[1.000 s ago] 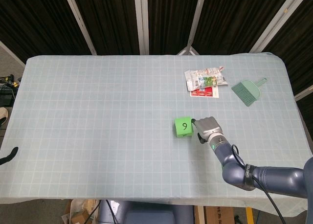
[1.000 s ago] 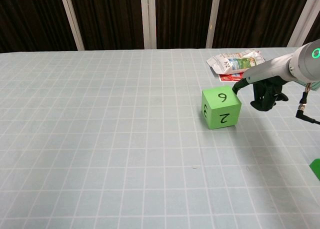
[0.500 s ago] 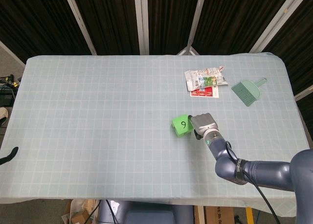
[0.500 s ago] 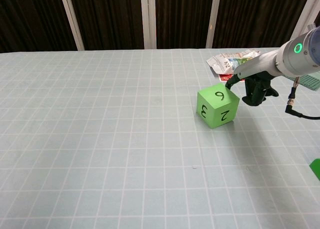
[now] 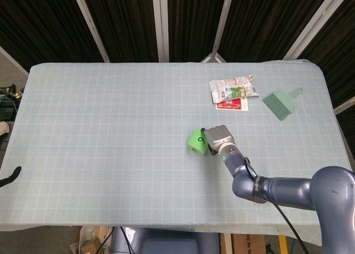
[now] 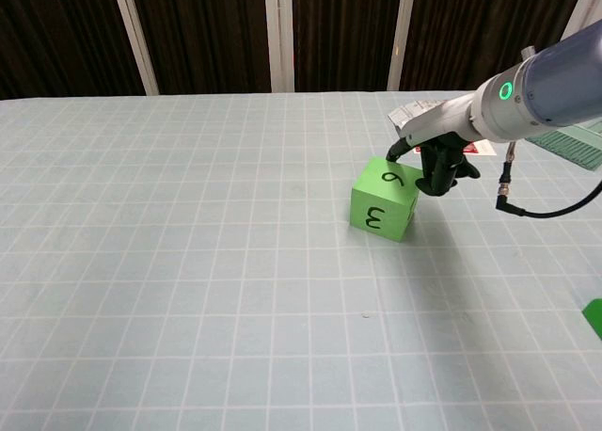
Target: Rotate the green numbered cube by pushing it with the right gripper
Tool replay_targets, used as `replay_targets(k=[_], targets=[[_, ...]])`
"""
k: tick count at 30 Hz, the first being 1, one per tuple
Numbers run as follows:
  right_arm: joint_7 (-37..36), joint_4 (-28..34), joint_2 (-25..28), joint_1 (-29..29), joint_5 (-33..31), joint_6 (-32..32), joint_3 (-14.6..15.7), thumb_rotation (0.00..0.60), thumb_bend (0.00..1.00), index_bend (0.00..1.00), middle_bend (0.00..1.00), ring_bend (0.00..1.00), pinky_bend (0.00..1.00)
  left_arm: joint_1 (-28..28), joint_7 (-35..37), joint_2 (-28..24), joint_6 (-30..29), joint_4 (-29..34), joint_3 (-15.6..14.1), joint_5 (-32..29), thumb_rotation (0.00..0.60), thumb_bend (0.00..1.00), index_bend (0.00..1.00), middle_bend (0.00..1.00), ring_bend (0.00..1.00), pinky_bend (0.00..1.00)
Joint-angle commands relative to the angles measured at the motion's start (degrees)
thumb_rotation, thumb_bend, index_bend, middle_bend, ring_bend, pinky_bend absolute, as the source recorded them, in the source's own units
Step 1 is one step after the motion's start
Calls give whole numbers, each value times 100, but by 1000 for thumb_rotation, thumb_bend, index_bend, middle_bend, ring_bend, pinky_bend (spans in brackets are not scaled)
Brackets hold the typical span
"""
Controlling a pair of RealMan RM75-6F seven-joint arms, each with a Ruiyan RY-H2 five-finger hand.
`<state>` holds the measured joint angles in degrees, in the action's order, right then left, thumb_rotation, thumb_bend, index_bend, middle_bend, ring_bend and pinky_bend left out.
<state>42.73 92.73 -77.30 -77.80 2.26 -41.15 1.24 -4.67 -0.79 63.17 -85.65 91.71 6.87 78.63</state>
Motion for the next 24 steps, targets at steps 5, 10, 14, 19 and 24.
replay_targets(k=[5, 10, 14, 19, 24], targets=[[-89, -20, -177, -114, 217, -133, -94, 600, 675, 161, 820, 783, 674, -14, 3, -1, 29, -10, 6, -19, 600, 335, 110, 0, 0, 81], [-98, 61, -228, -197, 259, -202, -112, 600, 675, 161, 820, 783, 674, -17, 14, -7, 41, -10, 7, -26, 600, 335, 110, 0, 0, 82], [-44, 127, -260, -297, 206, -260, -94, 600, 675, 161, 820, 783, 674, -13, 23, -12, 34, -8, 1, -17, 600, 335, 110, 0, 0, 82], [-5, 162, -287, -406, 164, -364, -124, 600, 675, 161, 820, 783, 674, -19, 6, -10, 48, -6, -4, -19, 600, 335, 110, 0, 0, 81], [83, 142, -269, -499, 41, -508, -107, 600, 675, 161, 820, 783, 674, -13, 8, -15, 46, 2, 0, -39, 600, 335, 110, 0, 0, 82]])
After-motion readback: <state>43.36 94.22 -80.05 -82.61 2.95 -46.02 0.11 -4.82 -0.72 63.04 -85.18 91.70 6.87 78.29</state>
